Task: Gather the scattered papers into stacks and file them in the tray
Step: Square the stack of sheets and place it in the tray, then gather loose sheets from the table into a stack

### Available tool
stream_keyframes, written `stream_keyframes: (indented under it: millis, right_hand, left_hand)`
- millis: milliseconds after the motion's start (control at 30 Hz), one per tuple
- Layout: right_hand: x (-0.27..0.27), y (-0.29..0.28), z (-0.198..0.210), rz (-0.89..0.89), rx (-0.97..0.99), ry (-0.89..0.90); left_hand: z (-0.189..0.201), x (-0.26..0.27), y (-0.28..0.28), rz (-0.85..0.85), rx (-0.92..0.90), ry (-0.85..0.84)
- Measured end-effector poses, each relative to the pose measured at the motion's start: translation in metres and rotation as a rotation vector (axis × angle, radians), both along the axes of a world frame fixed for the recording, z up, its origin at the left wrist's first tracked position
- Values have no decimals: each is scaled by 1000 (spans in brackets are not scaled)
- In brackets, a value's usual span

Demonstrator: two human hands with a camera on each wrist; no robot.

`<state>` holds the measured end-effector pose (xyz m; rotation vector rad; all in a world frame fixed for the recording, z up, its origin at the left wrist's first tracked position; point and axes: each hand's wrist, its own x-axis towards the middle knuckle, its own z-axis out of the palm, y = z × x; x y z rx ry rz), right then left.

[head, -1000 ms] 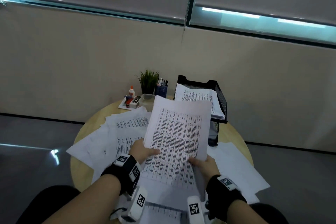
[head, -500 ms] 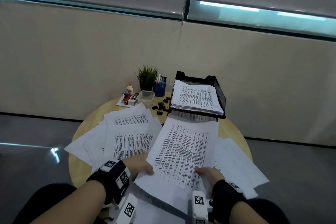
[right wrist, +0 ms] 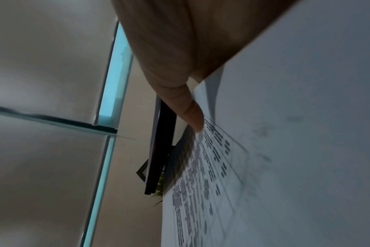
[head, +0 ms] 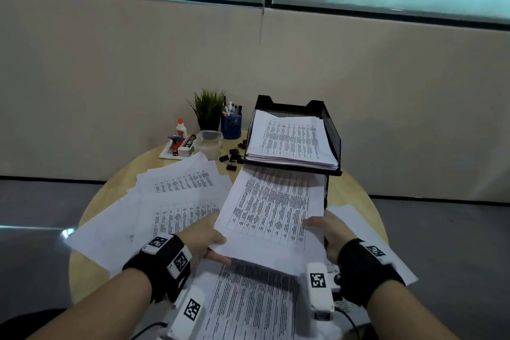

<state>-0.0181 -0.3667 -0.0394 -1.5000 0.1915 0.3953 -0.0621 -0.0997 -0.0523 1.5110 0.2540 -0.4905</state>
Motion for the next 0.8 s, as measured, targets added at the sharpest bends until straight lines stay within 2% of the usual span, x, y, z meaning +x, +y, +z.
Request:
stream_keyframes:
  millis: [67, 200, 367, 500, 600, 800]
  right_hand:
    - [0, -3, 7, 62, -106, -14]
    - [8, -14, 5, 141, -192, 27]
    - [47, -30, -7, -18, -320, -111]
    - [84, -37, -18, -184, -377, -269]
    - [109, -42, -24, -275, -429, -317]
    - [137, -41, -44, -271, -623, -304]
  left_hand:
    - [-2, 14, -6, 20, -30, -4]
    - [-6, 48, -18, 56, -59, -27]
    - [-15, 96, -29, 96, -136, -48]
    - [-14, 130, -47, 173, -144, -150]
    - [-11, 153, -58, 190, -133, -203]
    - [-24, 178, -66, 285, 81, -218]
